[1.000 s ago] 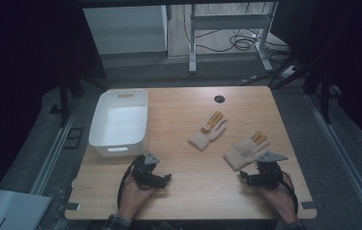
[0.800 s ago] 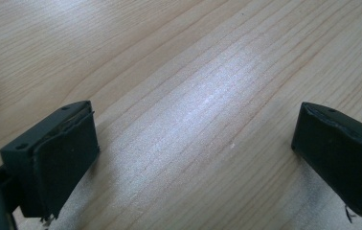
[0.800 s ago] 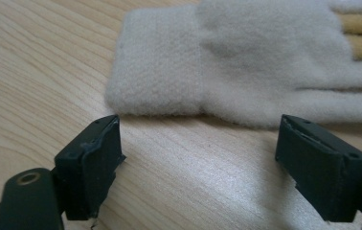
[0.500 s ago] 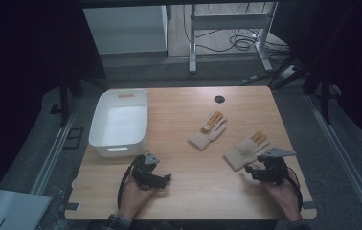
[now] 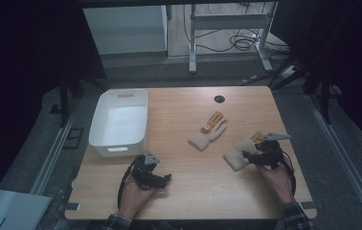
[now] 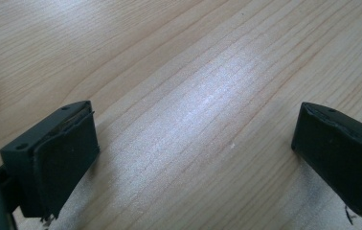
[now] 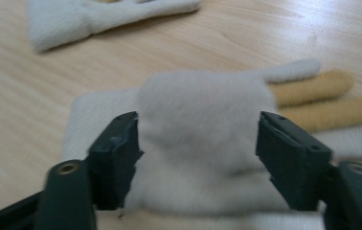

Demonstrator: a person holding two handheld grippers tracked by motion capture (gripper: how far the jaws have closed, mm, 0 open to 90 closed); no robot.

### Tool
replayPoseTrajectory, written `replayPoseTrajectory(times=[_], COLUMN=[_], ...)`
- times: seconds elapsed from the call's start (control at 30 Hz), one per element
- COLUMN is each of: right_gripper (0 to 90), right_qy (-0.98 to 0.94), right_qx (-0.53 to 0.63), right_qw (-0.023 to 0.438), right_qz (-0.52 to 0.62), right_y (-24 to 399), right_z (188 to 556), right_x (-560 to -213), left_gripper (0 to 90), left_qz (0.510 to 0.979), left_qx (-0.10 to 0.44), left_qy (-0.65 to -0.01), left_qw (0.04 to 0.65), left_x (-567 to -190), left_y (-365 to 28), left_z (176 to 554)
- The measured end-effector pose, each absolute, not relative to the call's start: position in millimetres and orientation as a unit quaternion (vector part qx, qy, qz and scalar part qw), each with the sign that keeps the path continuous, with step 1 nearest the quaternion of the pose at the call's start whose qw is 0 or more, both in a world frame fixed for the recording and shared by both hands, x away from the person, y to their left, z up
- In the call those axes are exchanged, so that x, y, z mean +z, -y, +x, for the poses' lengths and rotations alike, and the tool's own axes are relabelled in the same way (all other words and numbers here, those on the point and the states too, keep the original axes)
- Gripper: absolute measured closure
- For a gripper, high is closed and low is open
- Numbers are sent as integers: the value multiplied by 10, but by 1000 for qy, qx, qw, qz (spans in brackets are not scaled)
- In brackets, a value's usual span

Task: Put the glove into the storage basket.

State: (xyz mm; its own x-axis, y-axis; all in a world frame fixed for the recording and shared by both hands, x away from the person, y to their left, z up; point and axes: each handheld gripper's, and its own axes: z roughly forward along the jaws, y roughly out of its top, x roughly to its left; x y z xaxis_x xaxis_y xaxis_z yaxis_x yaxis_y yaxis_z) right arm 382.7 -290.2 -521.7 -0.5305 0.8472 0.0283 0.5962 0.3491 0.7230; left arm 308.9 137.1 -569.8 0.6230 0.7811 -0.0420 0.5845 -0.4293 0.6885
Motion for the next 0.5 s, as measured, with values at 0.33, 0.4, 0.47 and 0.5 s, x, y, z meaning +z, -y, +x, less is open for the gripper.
replayPoseTrajectory(times=[0.33, 0.4, 0.47, 0.5], right_gripper=[390, 478, 525, 541], right_qy=[-822, -825, -825, -825], right_qx=[303, 303, 305, 307], right_qw=[208, 212, 211, 211], right_qz=[435, 427, 426, 425], right_y=[2689, 2683, 2687, 2693], right_z=[4049, 4039, 4026, 4020], right_x=[-5351, -5360, -5367, -5369], left_gripper=[18, 18, 18, 18], left_qz=[833, 833, 833, 833], left_qx=[144, 144, 144, 144], left_qy=[-409, -409, -409, -409], left_qw=[342, 342, 342, 342], left_x=[-5698, -5698, -5698, -5698], left_y=[-1371, -1371, -1371, -1371], left_z=[3090, 3090, 3090, 3090])
